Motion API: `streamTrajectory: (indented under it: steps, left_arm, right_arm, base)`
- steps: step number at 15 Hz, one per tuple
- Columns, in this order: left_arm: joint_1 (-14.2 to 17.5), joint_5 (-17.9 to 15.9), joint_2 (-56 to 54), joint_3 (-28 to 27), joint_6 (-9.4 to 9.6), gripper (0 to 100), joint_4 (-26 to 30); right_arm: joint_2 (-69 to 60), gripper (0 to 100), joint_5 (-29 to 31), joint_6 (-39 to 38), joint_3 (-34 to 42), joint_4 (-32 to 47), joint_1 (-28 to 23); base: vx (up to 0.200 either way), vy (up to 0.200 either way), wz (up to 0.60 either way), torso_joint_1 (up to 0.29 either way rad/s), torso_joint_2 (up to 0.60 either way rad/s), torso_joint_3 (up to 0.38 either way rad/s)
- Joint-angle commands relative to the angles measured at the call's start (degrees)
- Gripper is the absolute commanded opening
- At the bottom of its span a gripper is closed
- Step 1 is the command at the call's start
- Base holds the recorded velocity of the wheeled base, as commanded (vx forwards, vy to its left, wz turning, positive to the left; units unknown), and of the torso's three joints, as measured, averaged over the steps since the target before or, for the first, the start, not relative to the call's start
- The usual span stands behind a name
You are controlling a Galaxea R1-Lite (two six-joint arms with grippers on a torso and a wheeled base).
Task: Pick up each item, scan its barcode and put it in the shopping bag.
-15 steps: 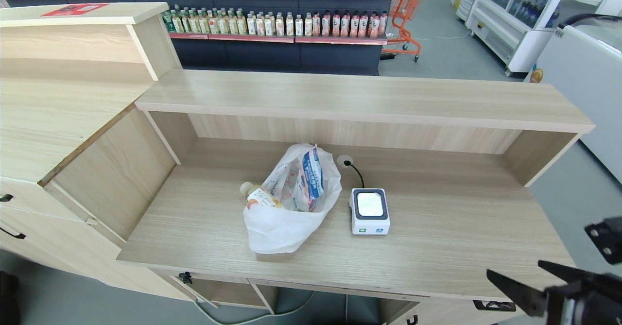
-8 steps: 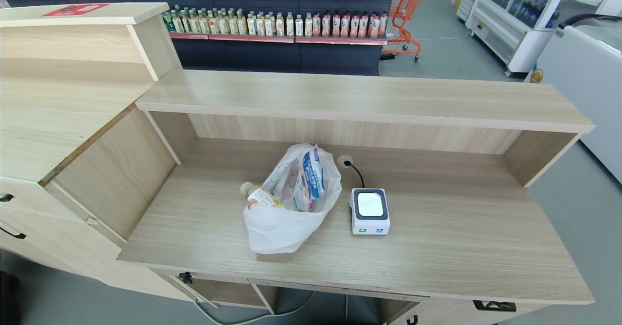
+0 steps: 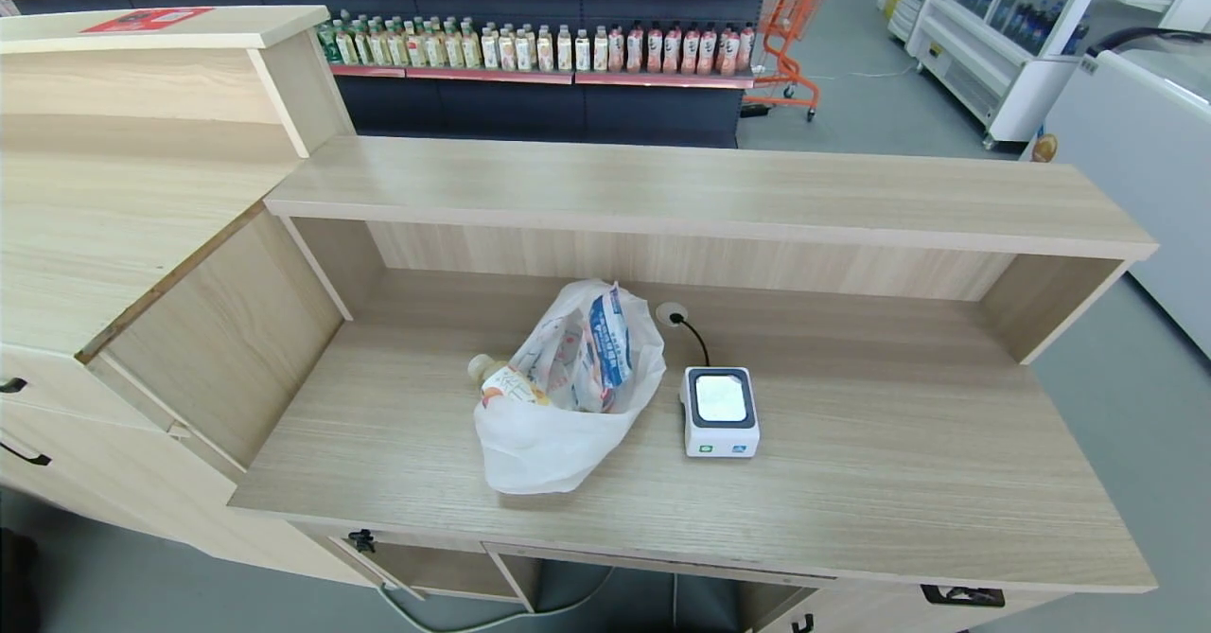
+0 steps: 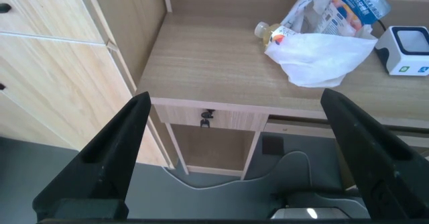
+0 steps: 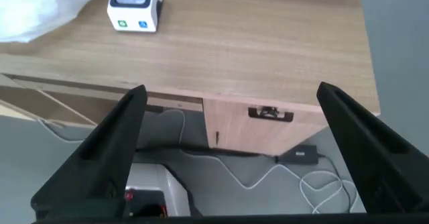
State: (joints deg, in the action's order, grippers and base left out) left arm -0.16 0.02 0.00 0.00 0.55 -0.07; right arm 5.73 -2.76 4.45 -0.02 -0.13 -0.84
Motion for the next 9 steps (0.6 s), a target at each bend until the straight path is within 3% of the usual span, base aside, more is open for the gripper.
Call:
streamTrajectory:
  steps: [1,9]
  left_arm:
    - [-0.02,0.06,0.09,0.0,-0.02,100,-0.01]
    - [-0.02,0.06,0.0,0.0,-0.02,100,-0.01]
  right_arm:
    - [-5.55,100,0.03,0.03,0.02,0.22,0.67]
    - [-5.64,100,0.03,-0.41,0.02,0.22,0.67]
  base:
    - [0.0,0.0,0.0,0.0,0.0,0.0]
    - [0.0,0.0,0.0,0.0,0.0,0.0]
